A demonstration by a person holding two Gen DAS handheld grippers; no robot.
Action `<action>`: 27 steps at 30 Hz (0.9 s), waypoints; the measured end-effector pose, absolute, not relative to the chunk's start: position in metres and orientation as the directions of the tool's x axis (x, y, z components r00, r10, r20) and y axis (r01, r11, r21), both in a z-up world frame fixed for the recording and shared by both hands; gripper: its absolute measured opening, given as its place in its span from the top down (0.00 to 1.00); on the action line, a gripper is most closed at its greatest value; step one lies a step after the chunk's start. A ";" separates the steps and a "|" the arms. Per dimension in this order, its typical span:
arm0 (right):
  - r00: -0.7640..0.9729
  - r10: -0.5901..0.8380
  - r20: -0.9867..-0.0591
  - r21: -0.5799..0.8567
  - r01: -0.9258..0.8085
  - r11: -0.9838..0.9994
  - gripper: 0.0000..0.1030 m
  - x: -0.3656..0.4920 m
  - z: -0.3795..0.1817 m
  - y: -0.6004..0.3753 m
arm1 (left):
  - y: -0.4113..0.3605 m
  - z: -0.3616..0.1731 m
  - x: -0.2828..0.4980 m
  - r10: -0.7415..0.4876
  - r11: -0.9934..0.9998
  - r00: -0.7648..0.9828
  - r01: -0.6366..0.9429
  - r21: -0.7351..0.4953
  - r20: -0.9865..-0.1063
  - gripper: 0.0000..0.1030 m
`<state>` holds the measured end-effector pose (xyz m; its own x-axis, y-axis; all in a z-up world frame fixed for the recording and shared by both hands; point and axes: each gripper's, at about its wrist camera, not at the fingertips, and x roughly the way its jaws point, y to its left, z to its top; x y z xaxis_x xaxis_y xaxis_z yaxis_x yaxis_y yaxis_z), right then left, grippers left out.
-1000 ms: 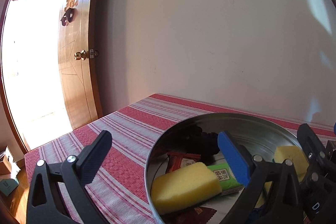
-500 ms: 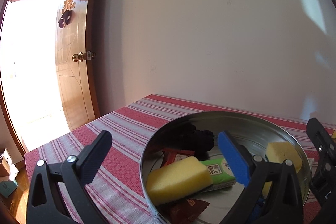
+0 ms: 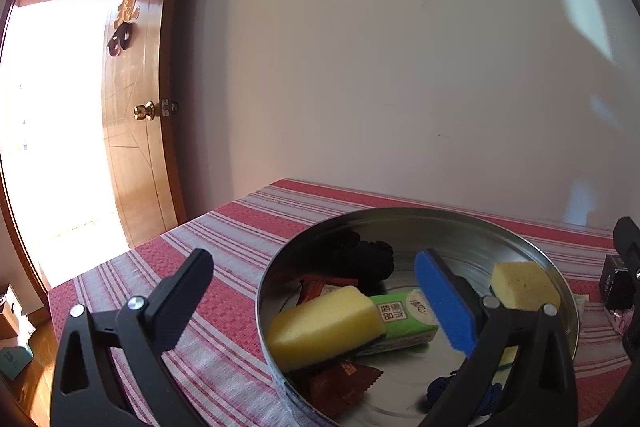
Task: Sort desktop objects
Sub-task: 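Withdraw both open tools from the tin toward the black box and yellow sponge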
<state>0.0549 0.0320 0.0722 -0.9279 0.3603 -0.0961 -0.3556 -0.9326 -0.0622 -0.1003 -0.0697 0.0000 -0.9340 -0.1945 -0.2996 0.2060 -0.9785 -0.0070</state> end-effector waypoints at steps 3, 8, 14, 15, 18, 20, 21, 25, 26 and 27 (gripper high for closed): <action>-0.925 0.367 -0.094 -0.065 -0.363 -0.930 0.04 0.061 0.073 0.035 | -0.067 0.000 -0.098 -0.187 -0.980 -0.935 0.198 -0.007 -0.300 0.01; -0.915 0.394 -0.087 -0.078 -0.388 -0.918 0.04 0.070 0.074 0.048 | -0.060 0.000 -0.091 -0.173 -0.983 -0.942 0.182 -0.006 -0.287 0.01; -0.890 0.451 -0.073 -0.080 -0.445 -0.892 0.04 0.081 0.072 0.076 | -0.045 0.000 -0.084 -0.135 -0.990 -0.950 0.141 -0.001 -0.282 0.01; -0.884 0.462 -0.074 -0.079 -0.457 -0.886 0.04 0.084 0.072 0.081 | -0.043 0.000 -0.083 -0.127 -0.991 -0.951 0.132 -0.001 -0.282 0.01; -0.868 0.491 -0.079 -0.068 -0.487 -0.871 0.04 0.088 0.072 0.096 | -0.035 0.000 -0.080 -0.101 -0.994 -0.954 0.106 -0.002 -0.281 0.01; -0.855 0.512 -0.080 -0.068 -0.508 -0.859 0.04 0.091 0.072 0.105 | -0.028 0.000 -0.079 -0.089 -0.996 -0.956 0.092 0.002 -0.281 0.01; -0.850 0.521 -0.080 -0.069 -0.517 -0.853 0.04 0.092 0.072 0.109 | -0.026 0.001 -0.078 -0.084 -0.996 -0.956 0.086 0.004 -0.280 0.01; -0.836 0.543 -0.075 -0.079 -0.538 -0.839 0.04 0.096 0.072 0.122 | -0.015 0.001 -0.076 -0.061 -0.998 -0.958 0.058 0.020 -0.280 0.01; -0.832 0.549 -0.075 -0.083 -0.543 -0.835 0.04 0.098 0.072 0.125 | -0.012 0.001 -0.075 -0.058 -0.998 -0.958 0.053 0.025 -0.280 0.01; -0.829 0.555 -0.077 -0.084 -0.549 -0.832 0.04 0.099 0.072 0.129 | -0.010 0.001 -0.075 -0.053 -0.999 -0.959 0.047 0.028 -0.279 0.01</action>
<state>0.0988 0.1290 0.0720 -0.8286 0.5545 -0.0766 -0.5488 -0.8317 -0.0840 -0.0749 -0.0098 0.0012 -0.9587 -0.0531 -0.2792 0.0473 -0.9985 0.0276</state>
